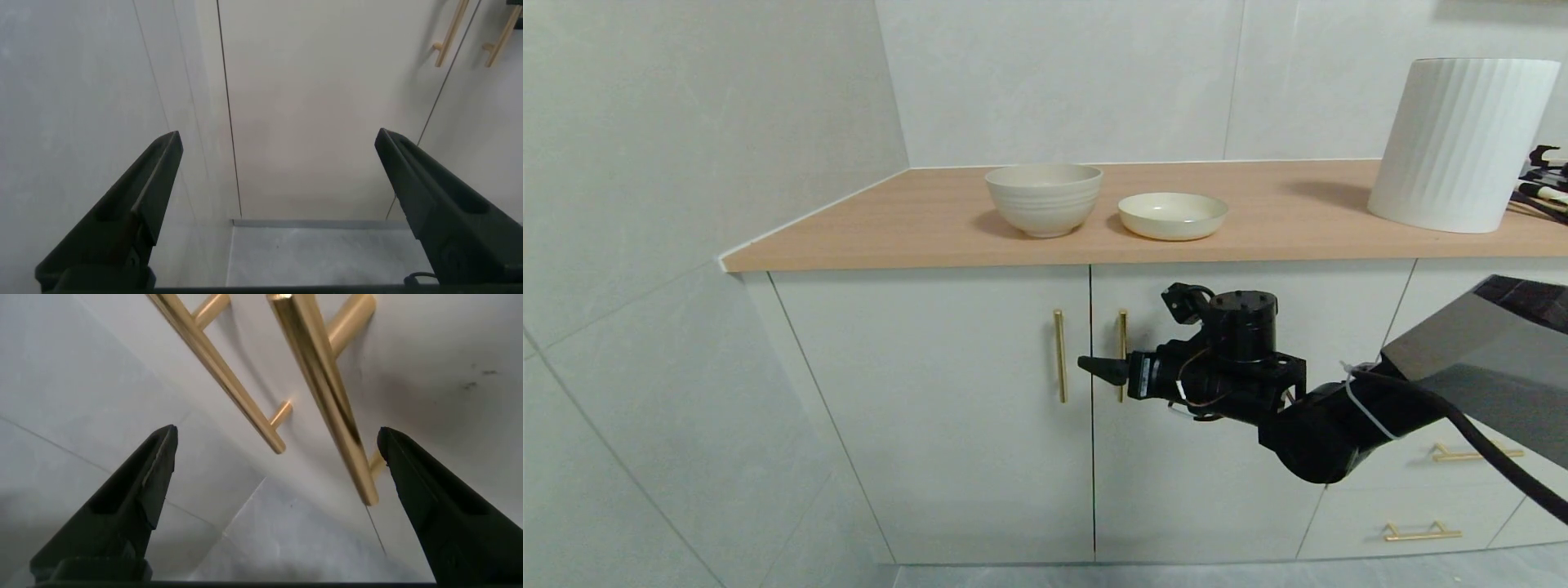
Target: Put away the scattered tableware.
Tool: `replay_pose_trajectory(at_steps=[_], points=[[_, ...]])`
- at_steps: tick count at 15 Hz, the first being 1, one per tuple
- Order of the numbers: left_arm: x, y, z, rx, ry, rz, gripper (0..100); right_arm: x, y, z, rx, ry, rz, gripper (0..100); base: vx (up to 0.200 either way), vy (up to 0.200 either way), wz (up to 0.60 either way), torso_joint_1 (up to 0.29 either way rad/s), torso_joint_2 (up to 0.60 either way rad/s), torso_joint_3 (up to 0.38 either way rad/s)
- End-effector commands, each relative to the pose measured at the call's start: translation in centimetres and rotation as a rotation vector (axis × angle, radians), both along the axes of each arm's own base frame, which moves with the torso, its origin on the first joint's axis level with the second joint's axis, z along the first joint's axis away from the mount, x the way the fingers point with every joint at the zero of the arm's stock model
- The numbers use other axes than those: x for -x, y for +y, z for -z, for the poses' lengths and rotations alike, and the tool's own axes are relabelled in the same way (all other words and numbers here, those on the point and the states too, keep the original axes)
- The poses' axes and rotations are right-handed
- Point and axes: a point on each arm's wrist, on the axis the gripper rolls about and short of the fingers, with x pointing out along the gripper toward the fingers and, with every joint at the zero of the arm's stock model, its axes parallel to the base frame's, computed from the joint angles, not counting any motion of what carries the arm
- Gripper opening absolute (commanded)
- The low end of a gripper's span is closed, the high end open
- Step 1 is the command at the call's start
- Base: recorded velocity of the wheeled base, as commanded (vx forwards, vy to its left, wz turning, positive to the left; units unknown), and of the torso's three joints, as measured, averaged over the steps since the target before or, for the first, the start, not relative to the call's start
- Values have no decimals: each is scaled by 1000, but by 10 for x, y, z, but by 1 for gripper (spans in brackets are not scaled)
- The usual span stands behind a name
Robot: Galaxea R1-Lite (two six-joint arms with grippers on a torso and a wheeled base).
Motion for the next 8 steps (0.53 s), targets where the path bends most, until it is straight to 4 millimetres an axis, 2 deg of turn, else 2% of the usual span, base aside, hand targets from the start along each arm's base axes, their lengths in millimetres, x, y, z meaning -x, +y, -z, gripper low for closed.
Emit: replay_pose_trajectory(at_steps=[1,8], points=[[0,0,0,0,0,-1,100,-1,1,3,0,3,-1,100,0,0,0,0,0,0],[0,0,0,0,0,-1,100,-3,6,5,-52,25,-1,100,0,0,0,0,0,0]])
